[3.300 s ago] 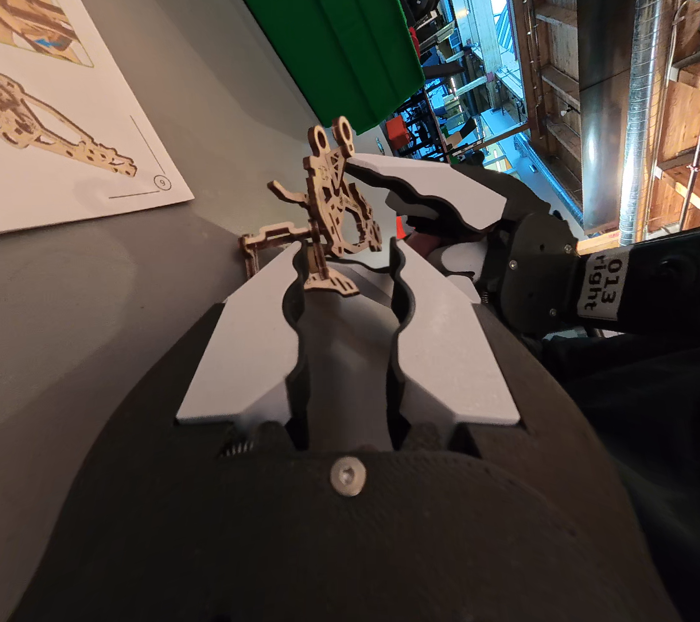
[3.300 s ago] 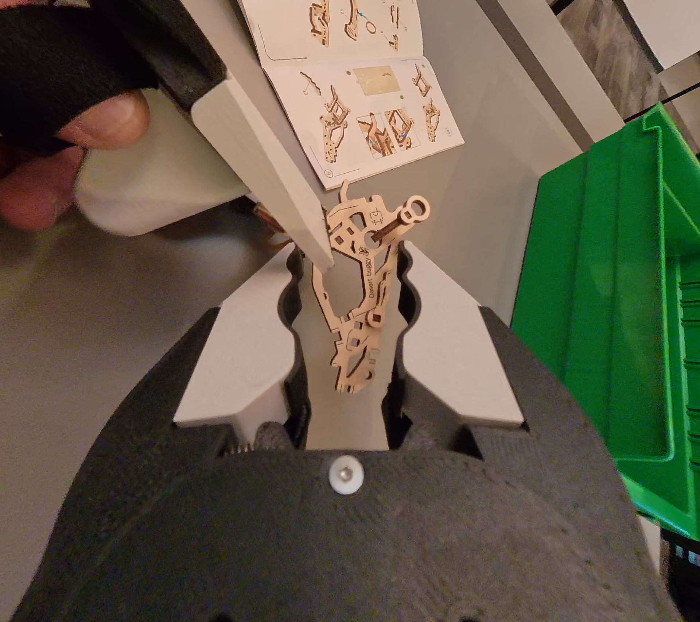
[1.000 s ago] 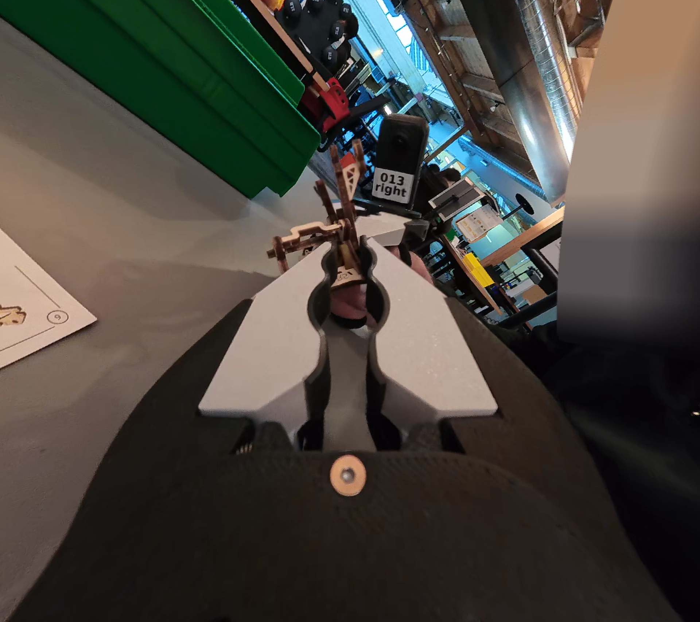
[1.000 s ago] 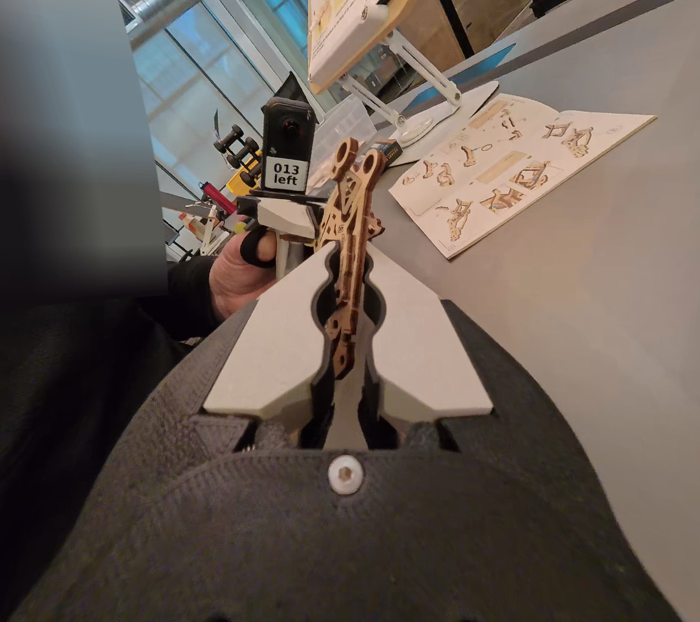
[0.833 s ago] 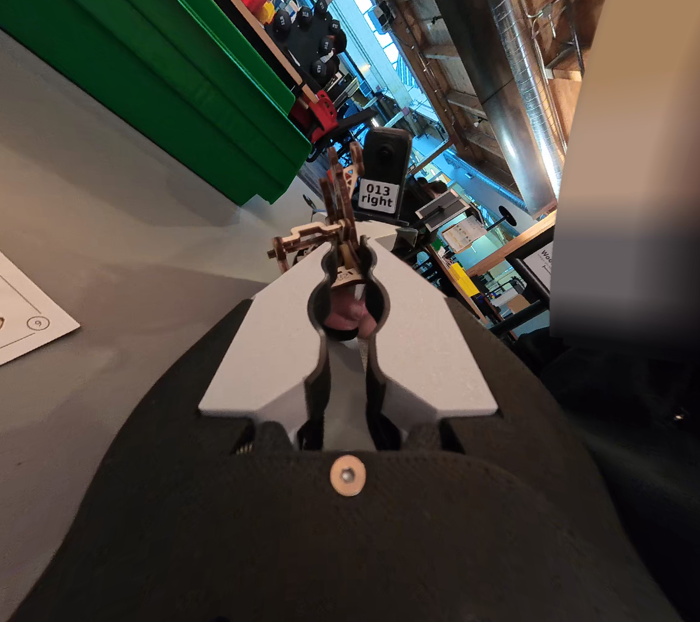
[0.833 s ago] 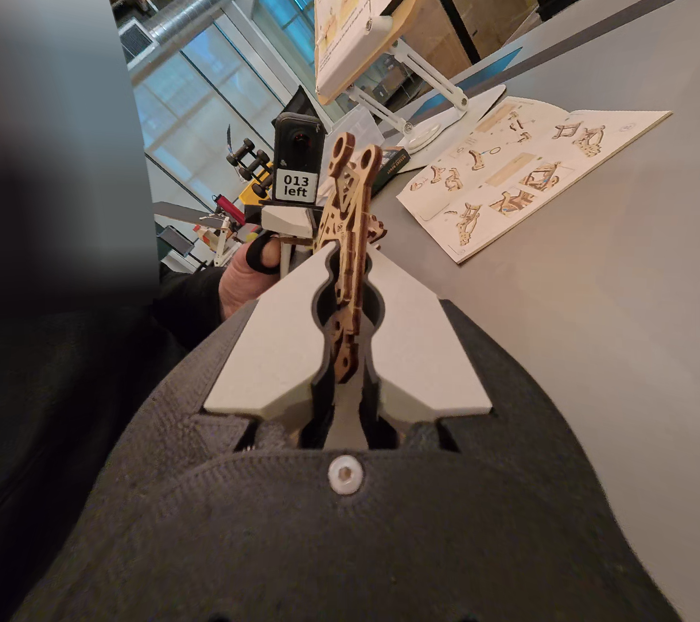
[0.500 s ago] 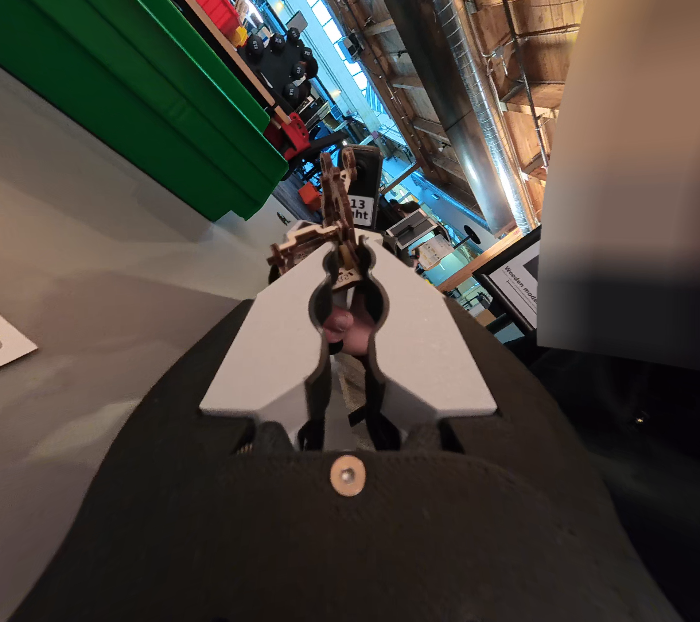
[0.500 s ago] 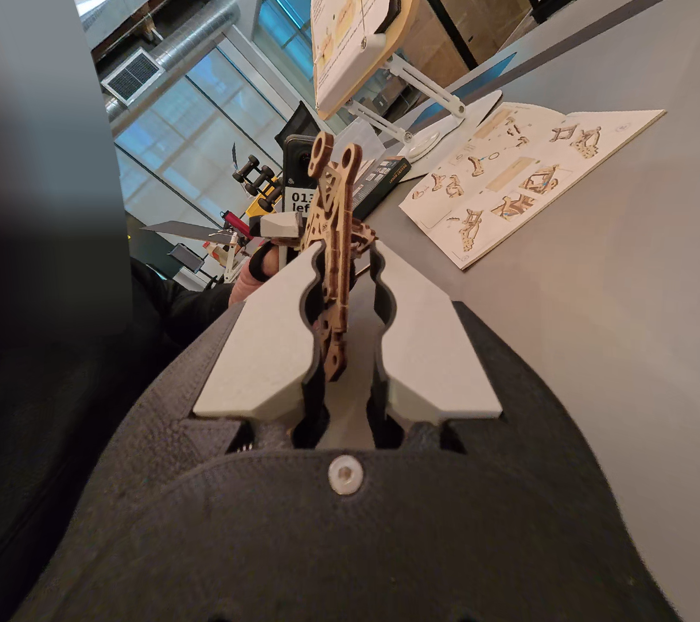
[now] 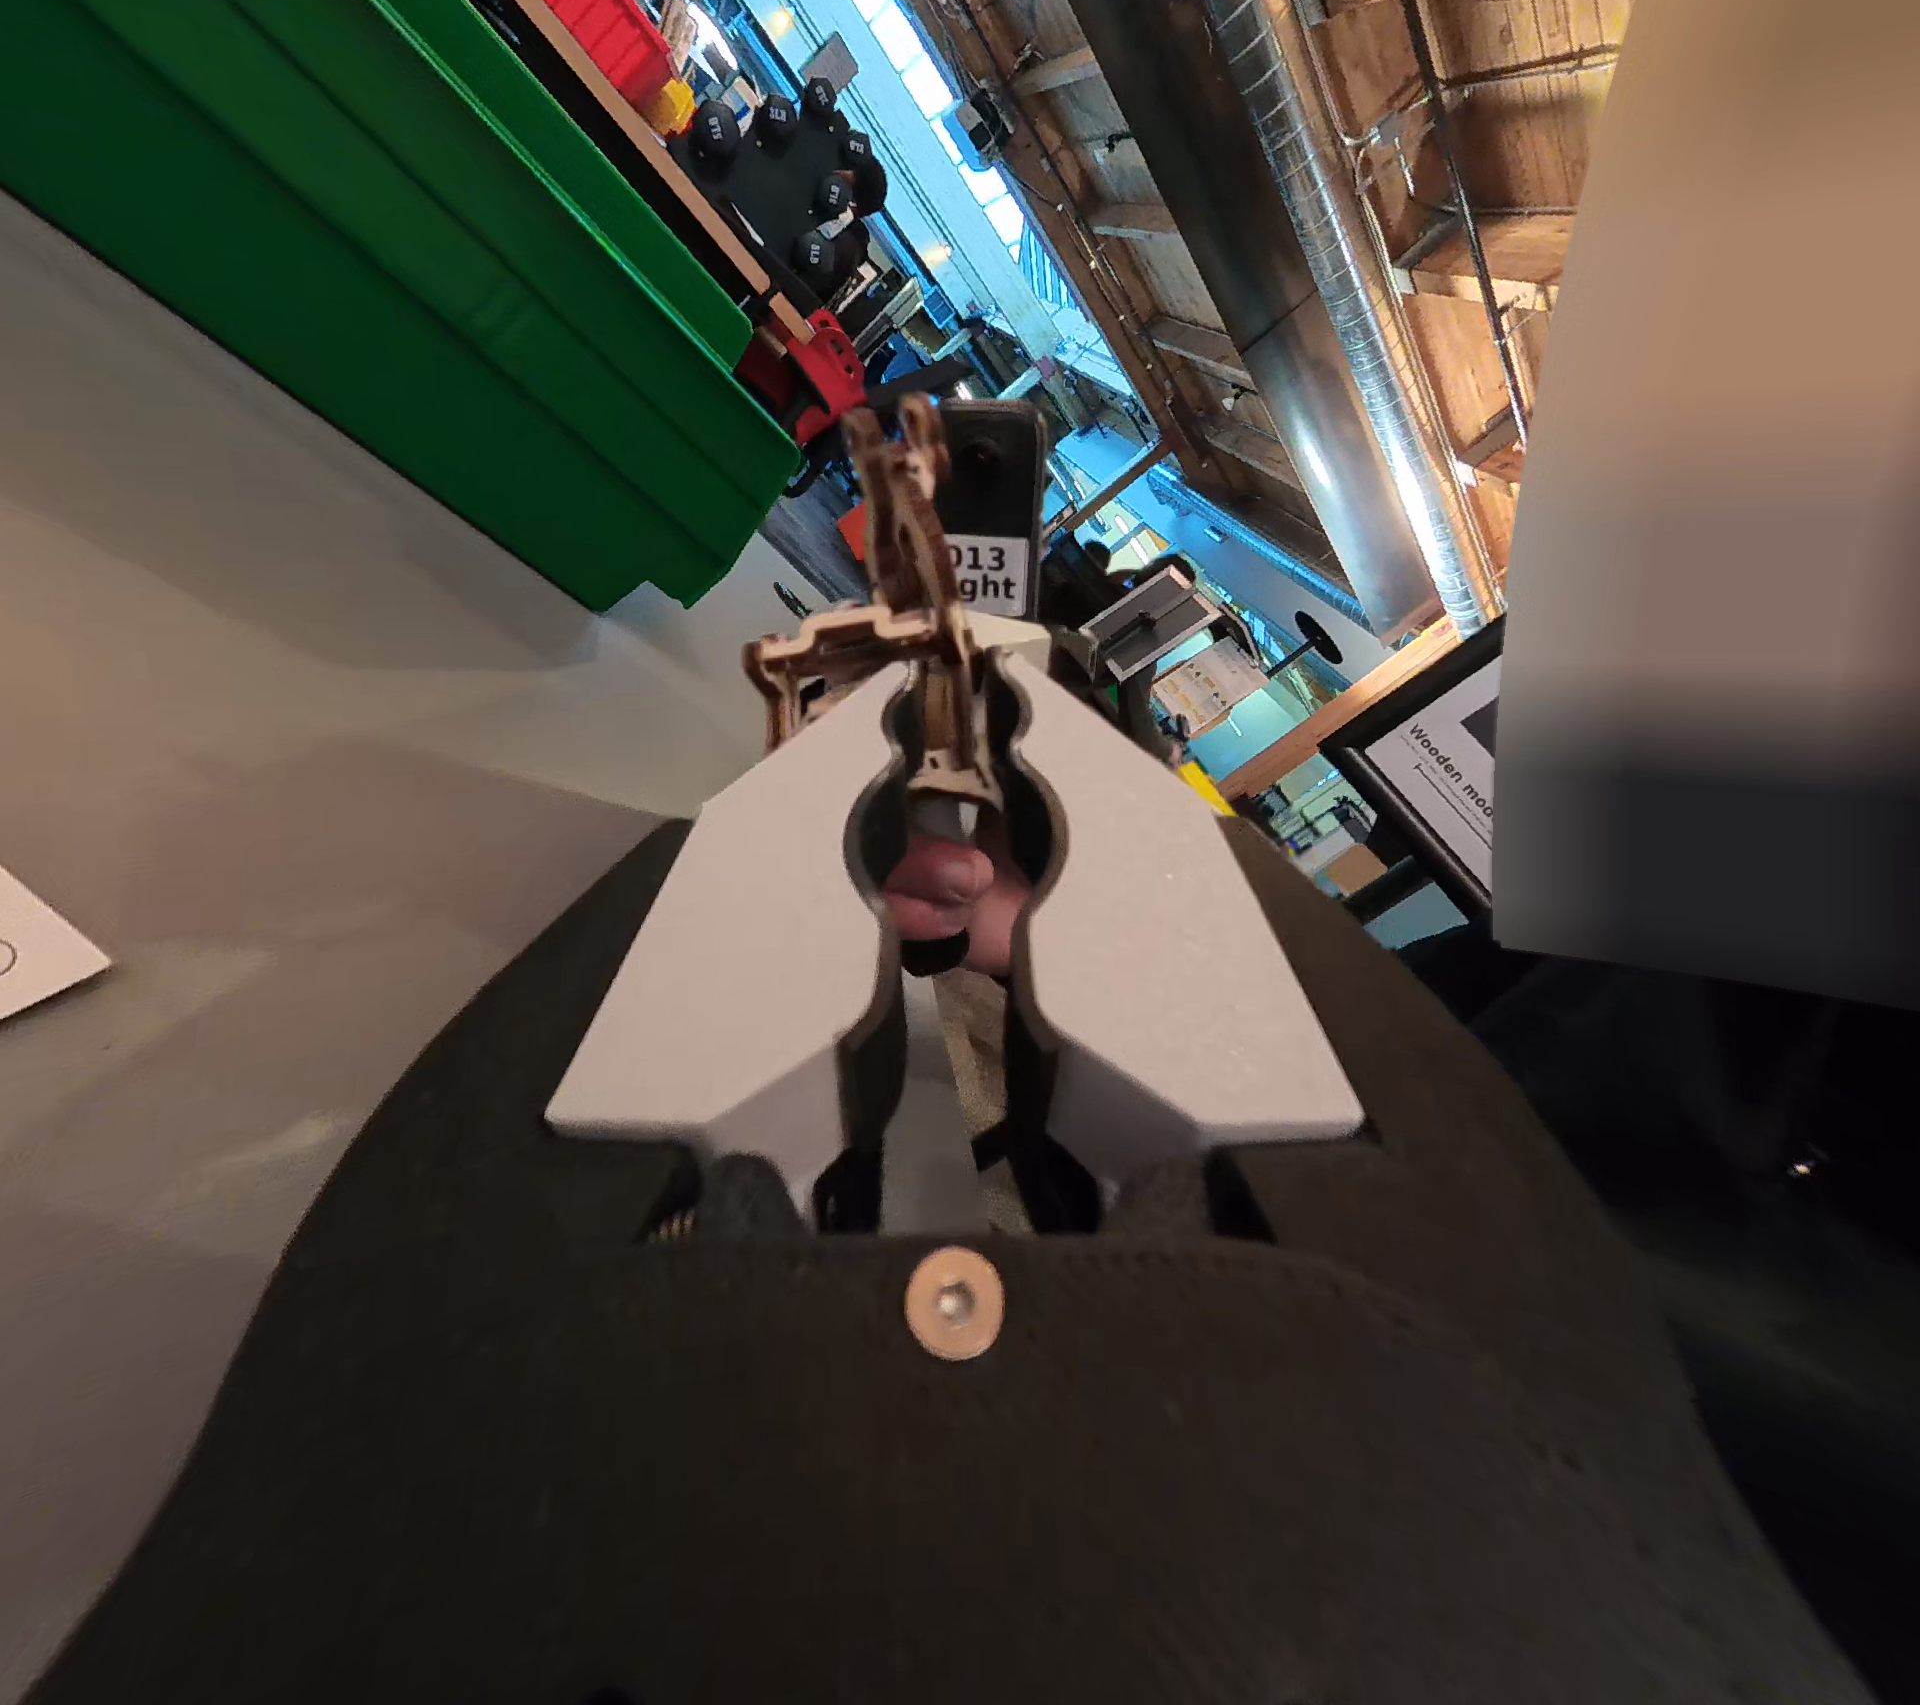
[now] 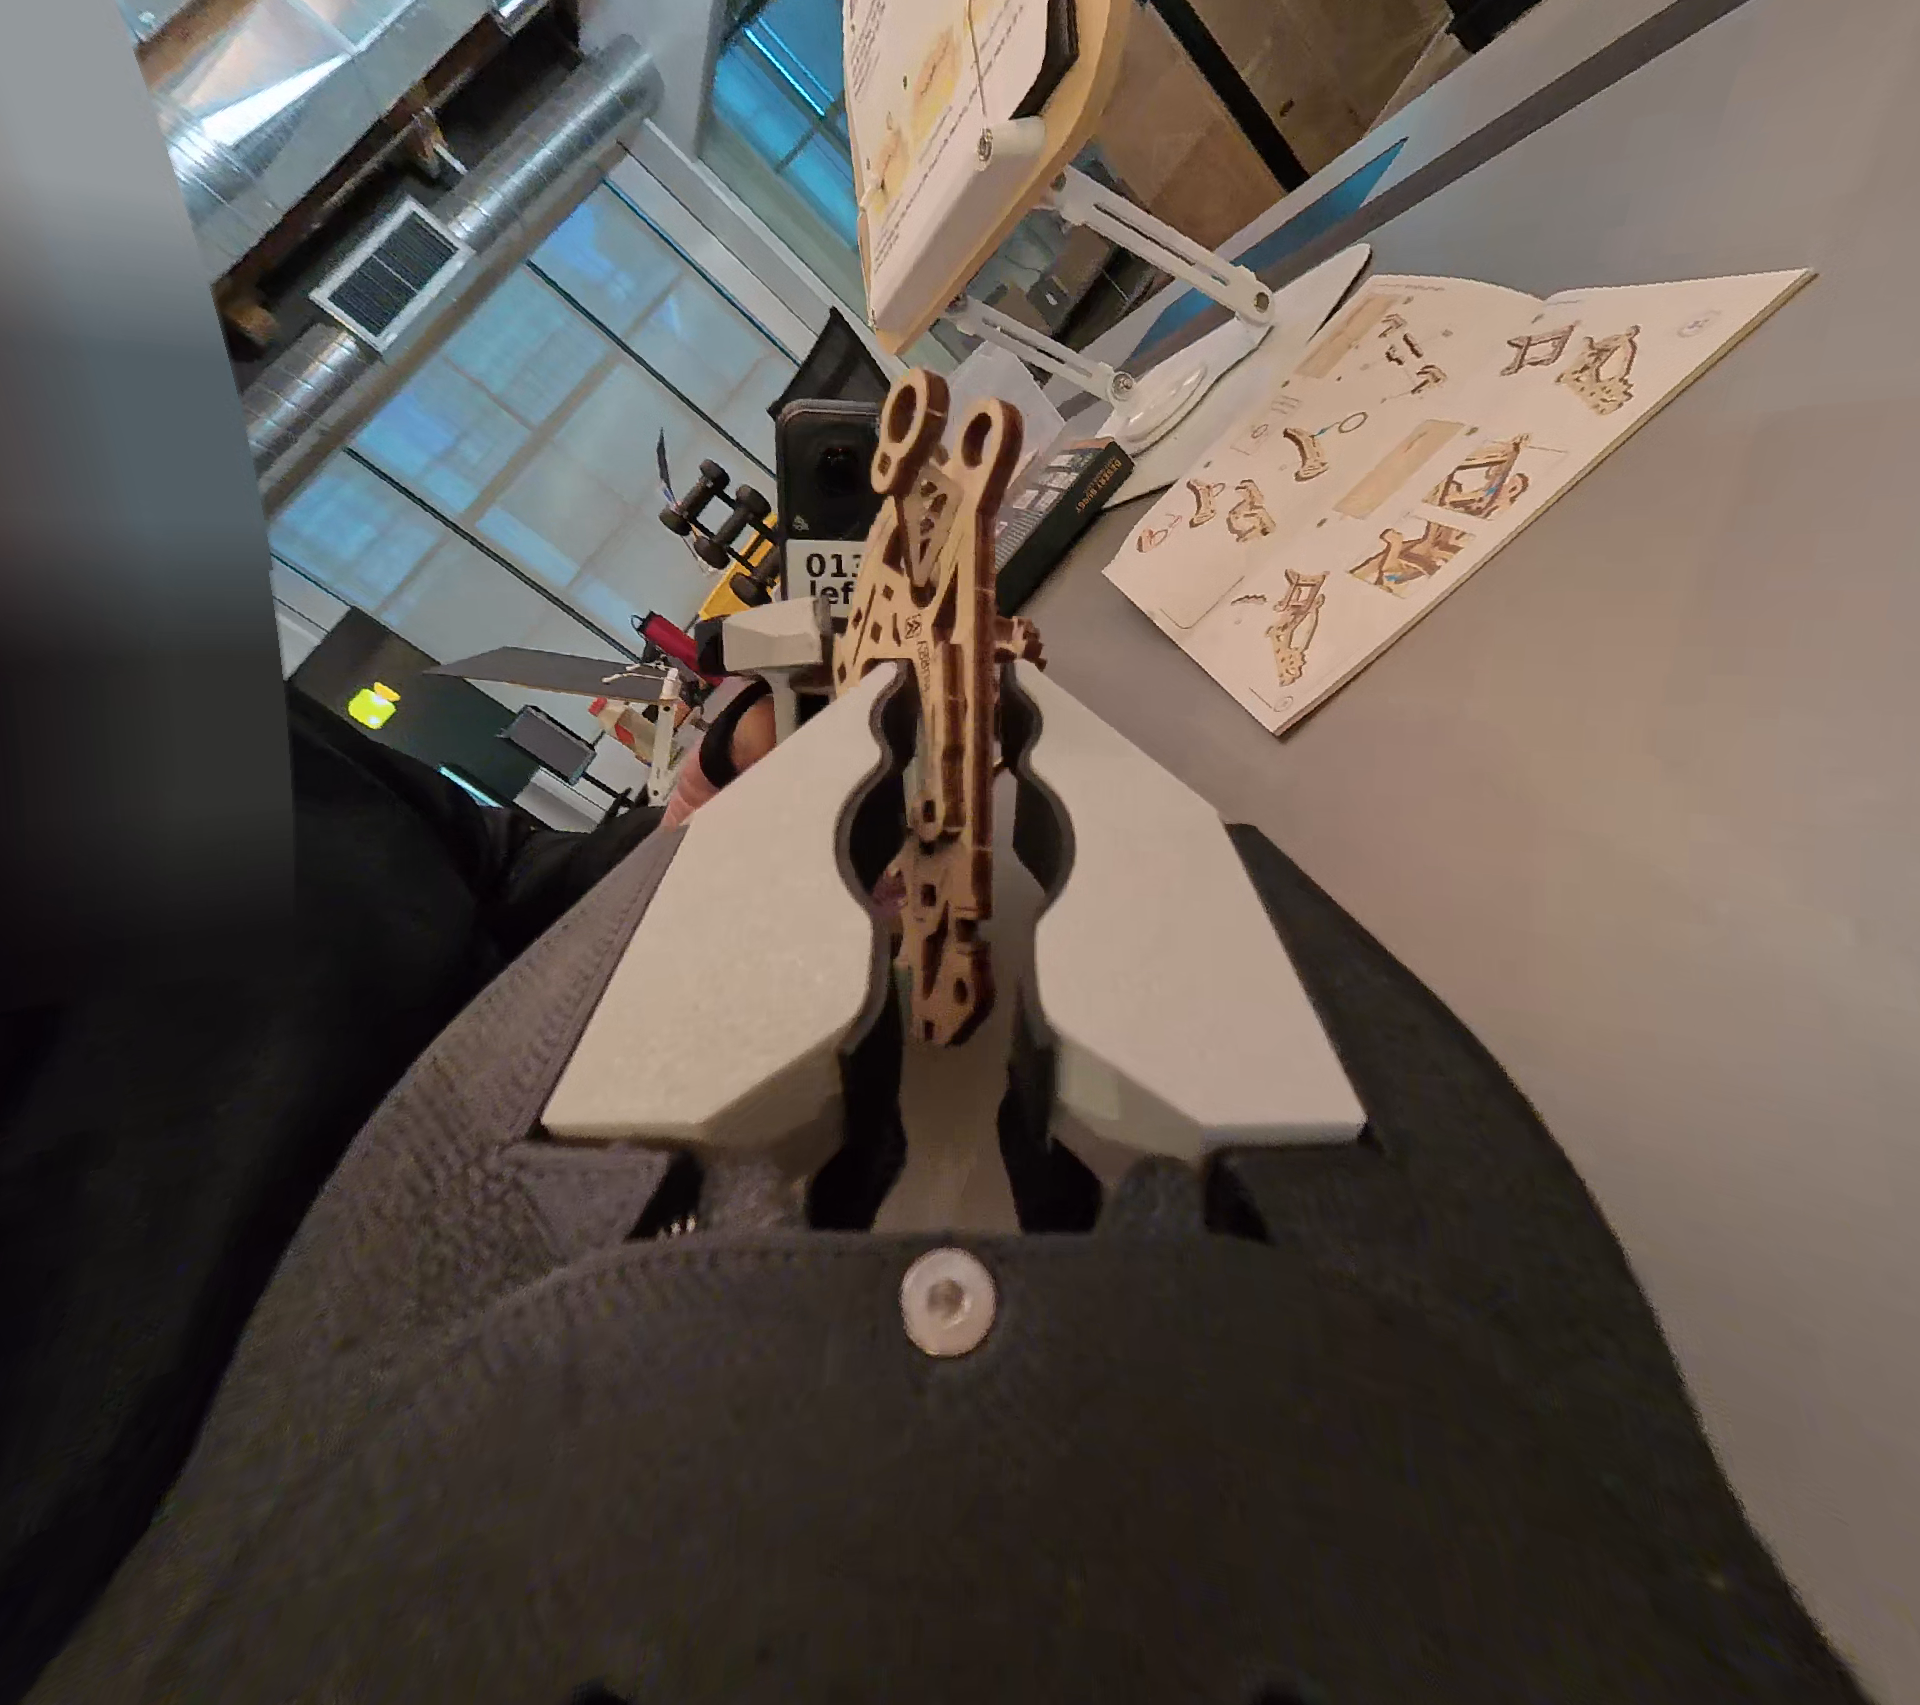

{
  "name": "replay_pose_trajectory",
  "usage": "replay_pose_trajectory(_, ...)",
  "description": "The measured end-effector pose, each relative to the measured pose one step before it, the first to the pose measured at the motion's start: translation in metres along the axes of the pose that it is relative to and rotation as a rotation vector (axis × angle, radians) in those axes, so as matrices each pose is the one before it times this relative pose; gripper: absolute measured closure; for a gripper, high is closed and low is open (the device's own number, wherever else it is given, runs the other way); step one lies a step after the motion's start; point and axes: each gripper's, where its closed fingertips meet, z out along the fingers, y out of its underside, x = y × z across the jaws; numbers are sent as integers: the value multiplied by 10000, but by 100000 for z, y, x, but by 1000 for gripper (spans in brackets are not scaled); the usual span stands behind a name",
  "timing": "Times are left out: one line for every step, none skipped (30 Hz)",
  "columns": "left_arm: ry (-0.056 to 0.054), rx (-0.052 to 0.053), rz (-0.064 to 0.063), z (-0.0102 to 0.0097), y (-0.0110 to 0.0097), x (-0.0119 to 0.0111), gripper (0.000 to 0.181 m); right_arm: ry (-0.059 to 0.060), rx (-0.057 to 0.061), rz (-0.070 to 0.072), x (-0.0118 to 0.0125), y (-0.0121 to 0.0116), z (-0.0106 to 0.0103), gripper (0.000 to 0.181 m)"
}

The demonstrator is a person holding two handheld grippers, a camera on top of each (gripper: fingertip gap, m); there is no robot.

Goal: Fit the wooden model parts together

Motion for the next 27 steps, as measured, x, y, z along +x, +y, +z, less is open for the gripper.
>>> replay_pose_trajectory(0, -98, 24, 41, 147, 19, 173, -2, -12, -4, 8, 54, -4, 171)
replay_pose_trajectory(-60, 29, 33, -20, -21, -68, 173, 4, -7, -42, -20, 25, -14, 171)
replay_pose_trajectory(-67, -22, 8, 8, 58, -121, 172, 31, -1, -68, -12, 6, -33, 172)
replay_pose_trajectory(-91, -42, -24, 15, 97, -181, 169, 118, -79, -80, 100, 111, 10, 170)
replay_pose_trajectory(-119, -8, 13, -52, 61, -205, 169, 89, -85, -96, 38, 136, 29, 171)
replay_pose_trajectory(-127, -2, 61, -38, 75, -207, 168, 52, -11, -54, -3, 30, -16, 171)
replay_pose_trajectory(-26, -65, 7, -5, 174, -84, 167, 56, -29, -48, 21, 45, -34, 172)
replay_pose_trajectory(-40, -84, -89, 7, 226, -148, 167, 164, -81, -135, 134, 116, -28, 171)
replay_pose_trajectory(-119, -23, -25, -31, 150, -259, 166, 184, -63, -181, 146, 119, -1, 171)
replay_pose_trajectory(-86, -31, 23, -20, 152, -165, 166, 141, -37, -113, 135, 113, -22, 171)
replay_pose_trajectory(-50, -88, -83, 1, 208, -130, 171, 184, -113, -65, 265, 227, -28, 171)
replay_pose_trajectory(-125, -127, -105, 4, 287, -267, 173, 223, -152, -83, 308, 301, -55, 170)
replay_pose_trajectory(-133, -142, -194, -23, 289, -338, 173, 125, -137, -35, 179, 271, -70, 172)
replay_pose_trajectory(-151, -128, -225, -32, 240, -358, 174, 145, -145, 2, 187, 267, -93, 172)
replay_pose_trajectory(-238, -174, -156, -62, 307, -471, 174, 212, -151, -51, 224, 272, -83, 172)
replay_pose_trajectory(-139, -205, -175, -34, 385, -375, 174, 133, -153, -64, 65, 274, -38, 172)
replay_pose_trajectory(-31, -122, -350, -73, 279, -283, 175, 14, -158, 23, -61, 324, 20, 172)
replay_pose_trajectory(-33, -177, -491, 11, 427, -337, 175, -77, -111, 142, -110, 291, 53, 171)
replay_pose_trajectory(-206, -202, -454, 30, 503, -525, 175, -3, -118, 235, 77, 316, 53, 171)
replay_pose_trajectory(-221, -17, -313, -56, 181, -474, 177, 101, -168, 181, 238, 388, 73, 172)
replay_pose_trajectory(-34, 9, -240, -83, 33, -210, 177, 18, -140, 115, 95, 335, 127, 171)
replay_pose_trajectory(-184, -69, -330, -57, 137, -498, 177, -41, -40, 101, 8, 171, 132, 170)
replay_pose_trajectory(-160, -8, -298, -76, 50, -463, 177, -16, -29, 85, 48, 90, 136, 172)
replay_pose_trajectory(-51, 151, -165, -130, -195, -189, 177, 7, -23, 45, 48, 5, 111, 173)
replay_pose_trajectory(-163, -68, -33, -47, 80, -295, 176, -14, -6, 19, 10, -88, 103, 173)
replay_pose_trajectory(-177, -208, -10, 75, 303, -315, 176, -1, -39, 22, 44, -44, 116, 173)
replay_pose_trajectory(-37, -42, -32, 17, 81, -66, 176, 49, -72, 14, 135, 22, 118, 174)
